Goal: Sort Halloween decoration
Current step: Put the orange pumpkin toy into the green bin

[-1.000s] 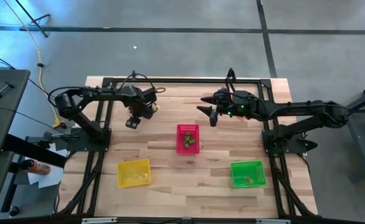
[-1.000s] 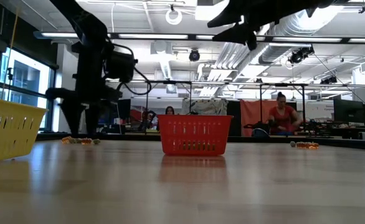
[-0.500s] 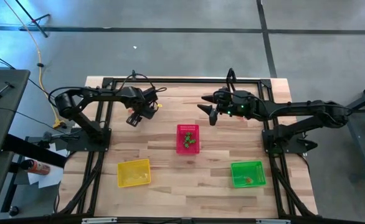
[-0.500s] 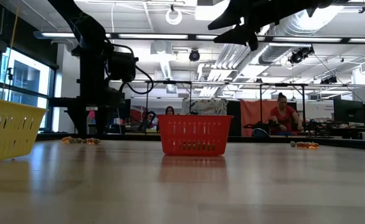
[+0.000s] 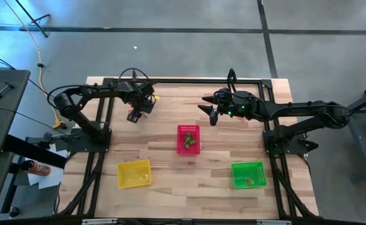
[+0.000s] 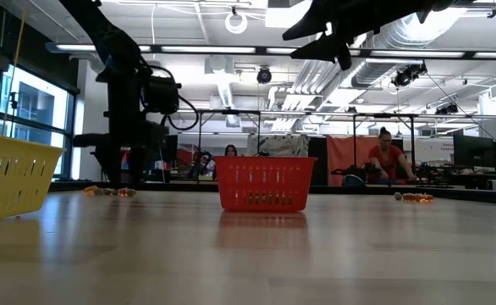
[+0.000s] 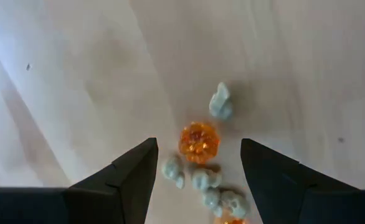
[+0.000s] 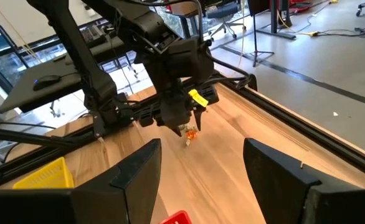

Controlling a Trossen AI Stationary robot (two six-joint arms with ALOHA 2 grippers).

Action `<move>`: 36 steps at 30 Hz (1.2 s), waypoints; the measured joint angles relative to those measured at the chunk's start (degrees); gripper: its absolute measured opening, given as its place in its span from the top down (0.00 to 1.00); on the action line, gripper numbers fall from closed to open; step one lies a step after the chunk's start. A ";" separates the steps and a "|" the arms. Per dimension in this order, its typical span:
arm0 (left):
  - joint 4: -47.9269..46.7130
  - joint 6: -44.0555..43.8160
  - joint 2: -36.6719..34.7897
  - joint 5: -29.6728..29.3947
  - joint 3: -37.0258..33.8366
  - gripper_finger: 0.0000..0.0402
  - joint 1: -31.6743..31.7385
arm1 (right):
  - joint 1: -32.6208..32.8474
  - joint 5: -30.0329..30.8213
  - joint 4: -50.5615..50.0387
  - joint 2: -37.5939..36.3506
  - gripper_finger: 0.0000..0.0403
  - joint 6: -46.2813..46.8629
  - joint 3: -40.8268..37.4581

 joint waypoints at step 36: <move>-1.94 -3.75 5.88 1.25 0.08 0.74 0.47 | 0.00 1.35 -1.81 0.00 0.45 2.99 0.00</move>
